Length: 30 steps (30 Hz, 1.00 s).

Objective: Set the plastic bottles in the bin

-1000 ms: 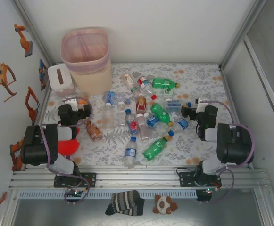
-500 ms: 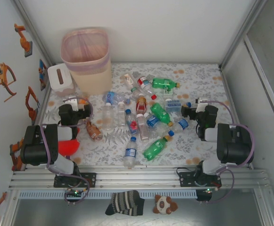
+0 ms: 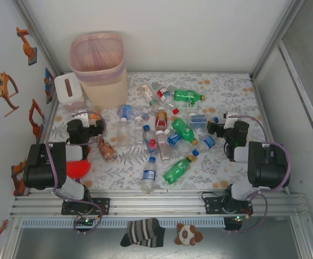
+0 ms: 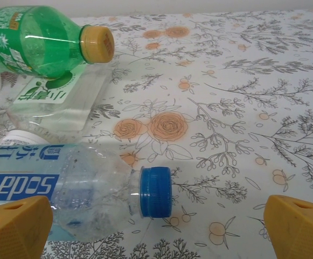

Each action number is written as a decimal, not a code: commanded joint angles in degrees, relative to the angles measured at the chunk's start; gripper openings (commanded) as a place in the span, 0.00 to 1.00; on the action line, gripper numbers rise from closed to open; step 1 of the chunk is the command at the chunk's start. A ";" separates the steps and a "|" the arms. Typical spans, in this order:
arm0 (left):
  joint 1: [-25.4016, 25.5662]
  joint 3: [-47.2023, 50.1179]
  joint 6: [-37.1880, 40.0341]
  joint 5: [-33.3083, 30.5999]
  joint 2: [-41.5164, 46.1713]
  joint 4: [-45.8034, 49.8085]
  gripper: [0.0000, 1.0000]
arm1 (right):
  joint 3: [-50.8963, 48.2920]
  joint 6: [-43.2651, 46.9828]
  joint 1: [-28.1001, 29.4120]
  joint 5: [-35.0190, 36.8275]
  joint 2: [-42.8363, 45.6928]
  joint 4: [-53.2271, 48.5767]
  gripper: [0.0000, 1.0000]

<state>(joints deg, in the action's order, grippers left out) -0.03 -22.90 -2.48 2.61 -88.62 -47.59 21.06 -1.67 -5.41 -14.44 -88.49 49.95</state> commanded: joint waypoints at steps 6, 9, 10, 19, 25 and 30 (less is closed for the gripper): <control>1.51 -1.21 1.60 -4.22 1.74 1.77 0.96 | 1.44 0.62 0.59 1.87 4.55 -4.26 0.99; 2.39 -2.33 1.10 -8.54 3.68 5.12 0.96 | 1.00 0.57 0.67 2.20 7.14 -5.62 0.98; 2.57 -2.53 0.85 -9.69 4.43 6.09 0.96 | 1.00 0.49 0.66 2.50 7.88 -6.46 0.98; 3.02 -10.24 -1.69 -13.98 13.49 29.65 0.96 | 4.72 -0.41 1.47 5.33 14.38 -18.92 0.94; 2.94 -18.88 -8.88 -9.63 15.39 47.76 0.96 | 8.45 -4.36 1.81 6.46 19.39 -28.86 0.92; 3.02 -23.70 -10.97 -7.06 15.08 59.11 0.97 | 13.30 -8.33 1.90 4.84 21.54 -40.56 0.87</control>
<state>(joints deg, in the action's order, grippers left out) 2.66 -44.03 -10.59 -7.01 -73.97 -0.51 31.27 -6.33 -3.97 -9.39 -68.42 18.68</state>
